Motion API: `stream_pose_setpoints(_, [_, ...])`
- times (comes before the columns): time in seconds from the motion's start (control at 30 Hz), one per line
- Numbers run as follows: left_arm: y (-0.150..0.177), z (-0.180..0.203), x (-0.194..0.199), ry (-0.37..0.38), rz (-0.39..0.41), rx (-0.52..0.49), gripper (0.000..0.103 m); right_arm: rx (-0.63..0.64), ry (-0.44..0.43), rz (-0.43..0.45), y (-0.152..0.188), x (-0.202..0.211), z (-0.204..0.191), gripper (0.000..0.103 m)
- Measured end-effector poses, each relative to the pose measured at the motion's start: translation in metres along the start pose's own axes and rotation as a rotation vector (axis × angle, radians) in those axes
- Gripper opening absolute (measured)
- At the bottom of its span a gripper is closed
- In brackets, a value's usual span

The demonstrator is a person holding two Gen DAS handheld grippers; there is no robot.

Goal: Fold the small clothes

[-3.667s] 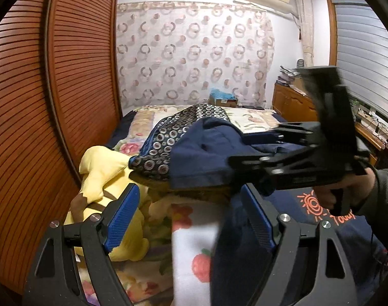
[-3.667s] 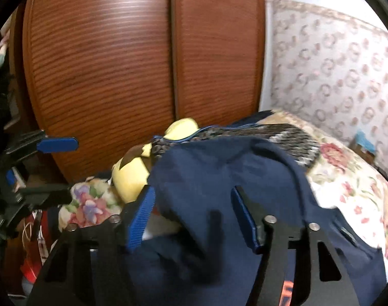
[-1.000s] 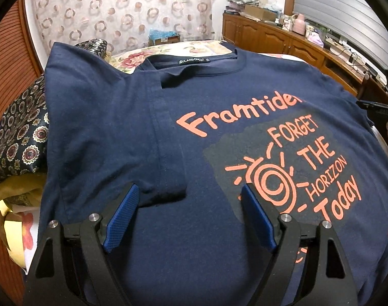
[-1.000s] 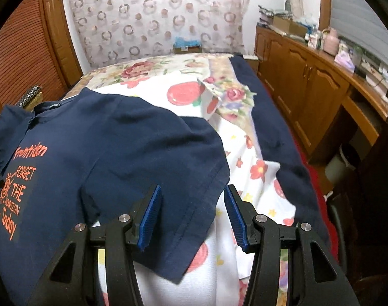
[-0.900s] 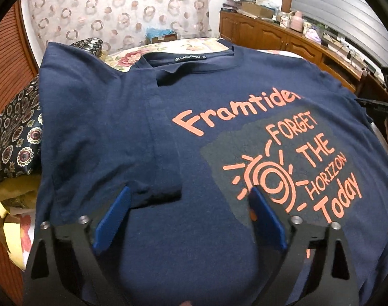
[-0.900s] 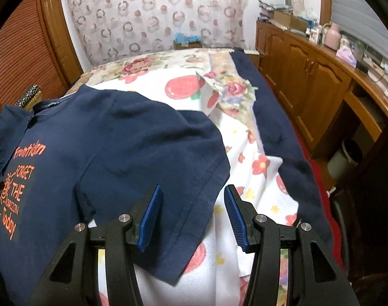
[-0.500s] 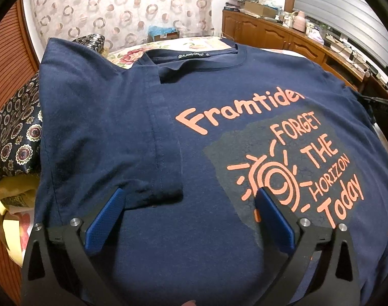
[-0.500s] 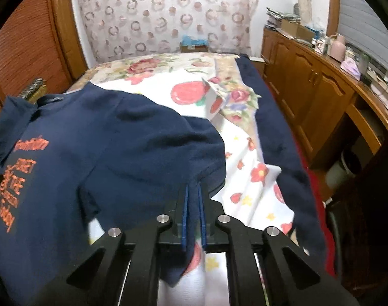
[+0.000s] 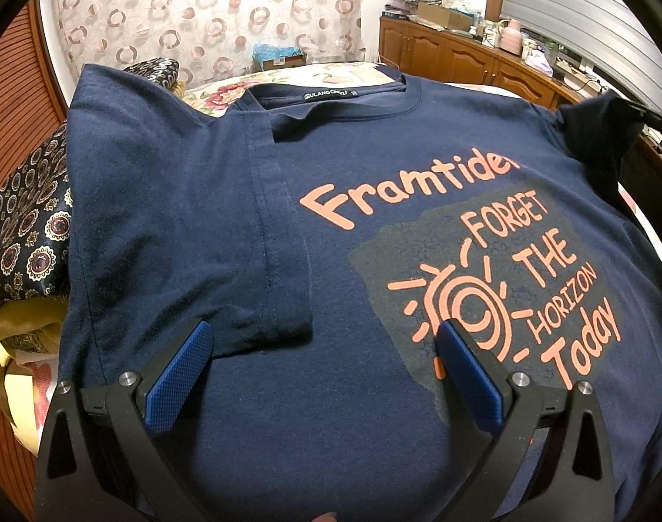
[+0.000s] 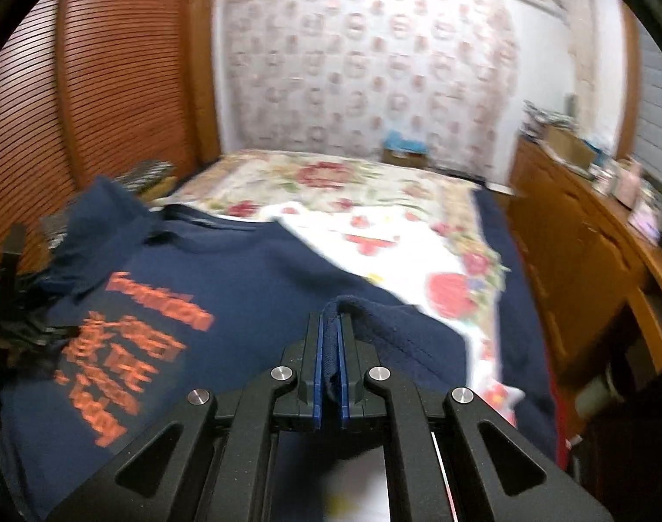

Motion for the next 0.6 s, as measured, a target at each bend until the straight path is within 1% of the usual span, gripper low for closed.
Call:
stream_pose_setpoints(0.07, [0.0, 0.0, 0.0, 0.0, 0.0, 0.0, 0.103, 0.013, -0.057, -0.017, 0.001, -0.005, -0.018, 0.006])
stream_pose_setpoints(0.13, [0.0, 0.0, 0.0, 0.0, 0.0, 0.001, 0.103, 0.023, -0.05, -0.026, 0.002, -0.01, -0.028, 0.014])
stream_pose_setpoints(0.17, [0.0, 0.0, 0.0, 0.0, 0.0, 0.0, 0.103, 0.028, -0.053, -0.029, 0.003, -0.011, -0.031, 0.023])
stream_pose_setpoints(0.2, [0.0, 0.0, 0.0, 0.0, 0.0, 0.001, 0.103, 0.031, -0.066, -0.029, 0.003, -0.011, -0.03, 0.036])
stream_pose_setpoints(0.27, [0.0, 0.0, 0.0, 0.0, 0.0, 0.001, 0.103, 0.024, -0.075, -0.013, -0.001, -0.009, -0.023, 0.048])
stream_pose_setpoints(0.33, [0.0, 0.0, 0.0, 0.0, 0.0, 0.001, 0.103, 0.01, -0.069, 0.004, -0.003, -0.001, -0.011, 0.049])
stream_pose_setpoints(0.4, [0.001, 0.0, 0.0, 0.0, 0.0, 0.001, 0.103, -0.003, -0.034, 0.008, -0.002, 0.003, -0.001, 0.049])
stream_pose_setpoints(0.43, [0.001, 0.0, 0.0, 0.0, 0.0, 0.001, 0.103, -0.009, -0.018, 0.007, -0.003, -0.001, -0.003, 0.049])
stream_pose_setpoints(0.5, [0.001, 0.0, 0.0, 0.0, 0.0, 0.001, 0.103, -0.024, 0.01, -0.015, 0.0, -0.008, 0.006, 0.049])
stream_pose_setpoints(0.57, [0.001, 0.0, 0.0, 0.0, 0.0, 0.001, 0.103, -0.038, 0.053, -0.059, 0.009, -0.019, 0.017, 0.049])
stream_pose_setpoints(0.6, [0.001, 0.0, 0.0, 0.0, 0.0, 0.001, 0.103, -0.051, 0.061, -0.088, 0.016, -0.025, 0.022, 0.049])
Point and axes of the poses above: each gripper's, at about its wrist camera, not at the fingertips, and x roughly against the way its jaws point, z to its right, y to its underside, the point moved 1 cm from there along -x, roughly the way its jaws point, and after that the axes turned 11 degrees about -x, right-handed, at the moved point
